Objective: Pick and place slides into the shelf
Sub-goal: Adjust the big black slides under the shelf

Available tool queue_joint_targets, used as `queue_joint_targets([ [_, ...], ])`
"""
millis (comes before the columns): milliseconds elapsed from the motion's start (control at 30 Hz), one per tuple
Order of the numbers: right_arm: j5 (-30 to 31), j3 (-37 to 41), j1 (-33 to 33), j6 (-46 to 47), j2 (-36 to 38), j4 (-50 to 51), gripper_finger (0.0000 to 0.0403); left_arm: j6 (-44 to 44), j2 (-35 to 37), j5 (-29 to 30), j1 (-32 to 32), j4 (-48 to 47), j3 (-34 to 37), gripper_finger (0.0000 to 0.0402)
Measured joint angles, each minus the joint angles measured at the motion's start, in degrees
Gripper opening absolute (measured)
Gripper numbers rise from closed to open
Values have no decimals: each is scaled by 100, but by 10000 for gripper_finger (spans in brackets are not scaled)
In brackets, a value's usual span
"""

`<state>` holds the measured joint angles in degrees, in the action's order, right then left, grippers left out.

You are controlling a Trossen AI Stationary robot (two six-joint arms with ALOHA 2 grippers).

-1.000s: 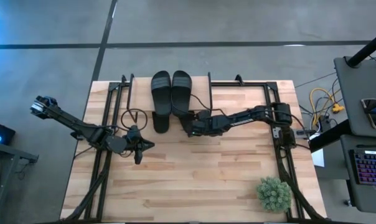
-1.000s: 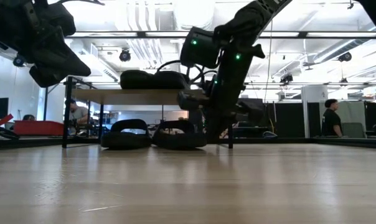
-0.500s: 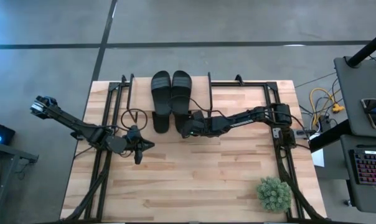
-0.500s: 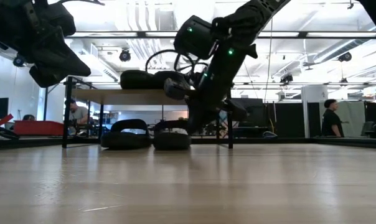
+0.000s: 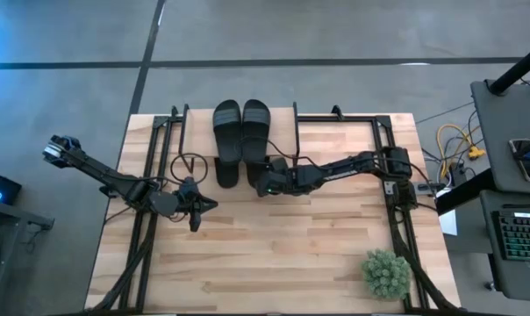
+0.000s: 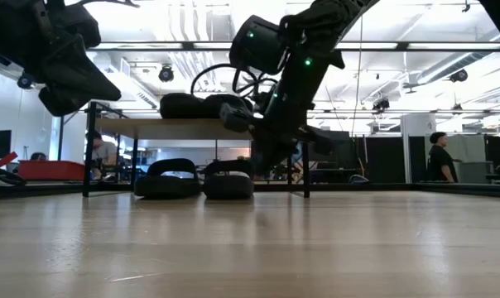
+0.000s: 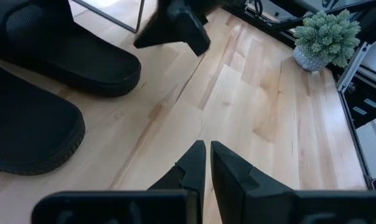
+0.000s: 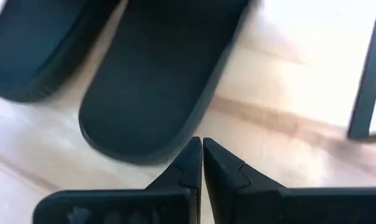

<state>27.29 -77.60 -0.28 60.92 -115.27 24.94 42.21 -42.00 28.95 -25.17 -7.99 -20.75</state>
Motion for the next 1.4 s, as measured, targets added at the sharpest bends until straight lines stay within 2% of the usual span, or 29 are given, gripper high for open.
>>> queue_joint_targets([
  [433, -345, -57, 51, 97, -470, -507, 9, 95, 0, -2, 0, -5, 20, 10],
  [567, -327, -266, 39, -196, -556, -627, 9, 97, 0, -2, 0, -4, 20, 10],
  [767, 35, -483, 15, -265, -572, -241, 9, 99, 0, -2, 0, -7, 22, 10],
  [1000, 92, -597, 110, -110, -563, 627, 9, 269, -14, 2, 1, -58, 94, 10],
  [1167, 142, -597, 308, 163, -520, 787, 9, 283, -332, 9, 2, -48, 155, 10],
  [1400, 183, -597, 670, 205, -210, 853, 9, 260, -1319, 324, 30, 174, 160, 10],
])
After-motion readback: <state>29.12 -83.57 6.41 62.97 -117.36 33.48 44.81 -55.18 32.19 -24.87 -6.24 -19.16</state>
